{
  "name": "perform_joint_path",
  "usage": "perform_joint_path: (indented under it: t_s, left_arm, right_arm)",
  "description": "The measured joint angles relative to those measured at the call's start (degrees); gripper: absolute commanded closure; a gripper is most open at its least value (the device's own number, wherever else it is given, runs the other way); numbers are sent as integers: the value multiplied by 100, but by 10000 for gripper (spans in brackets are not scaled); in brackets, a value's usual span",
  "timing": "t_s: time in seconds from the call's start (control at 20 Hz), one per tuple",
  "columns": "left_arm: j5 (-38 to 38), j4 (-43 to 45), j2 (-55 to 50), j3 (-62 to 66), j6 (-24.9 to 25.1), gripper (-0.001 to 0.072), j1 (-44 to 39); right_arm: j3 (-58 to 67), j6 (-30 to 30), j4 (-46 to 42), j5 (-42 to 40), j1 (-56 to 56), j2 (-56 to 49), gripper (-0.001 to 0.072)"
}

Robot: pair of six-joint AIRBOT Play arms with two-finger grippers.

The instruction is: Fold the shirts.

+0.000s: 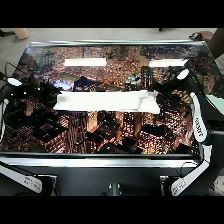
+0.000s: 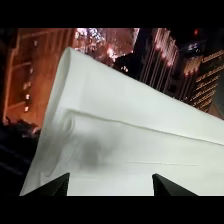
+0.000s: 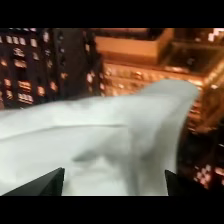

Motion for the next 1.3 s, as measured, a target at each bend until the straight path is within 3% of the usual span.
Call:
perform_joint_path:
  t_s: [0.2,0.35,0.4,0.5,0.55,0.6,0.95,1.1,1.3]
  left_arm:
    - [-367,-94,385,24,208,90,2]
    - [-599,-131,761,31,271,90,-125]
    - [-654,-131,872,31,278,90,-184]
    - [-737,-131,1067,31,293,144,-341]
    - [-745,-131,1119,28,293,485,-446]
    - [-756,-136,1152,0,299,664,-584]
    - [435,-551,658,-597,315,682,-2326]
    - [1113,-1502,92,-688,437,682,-3289]
    - [1869,-3351,-520,-702,1001,684,-4481]
  right_arm:
    - [-94,-232,-76,925,-249,-144,-5]
    - [-138,-302,498,1139,-116,-358,8]
    - [-151,-310,741,1150,-22,-426,113]
    - [-184,-337,1040,942,173,-527,674]
    - [-186,-341,1126,831,258,-553,691]
    - [-153,-348,1381,809,317,-525,692]
    - [48,-348,2107,1377,442,636,692]
    - [70,-234,2109,1978,442,1410,692]
    - [76,-66,1797,2524,452,2341,692]
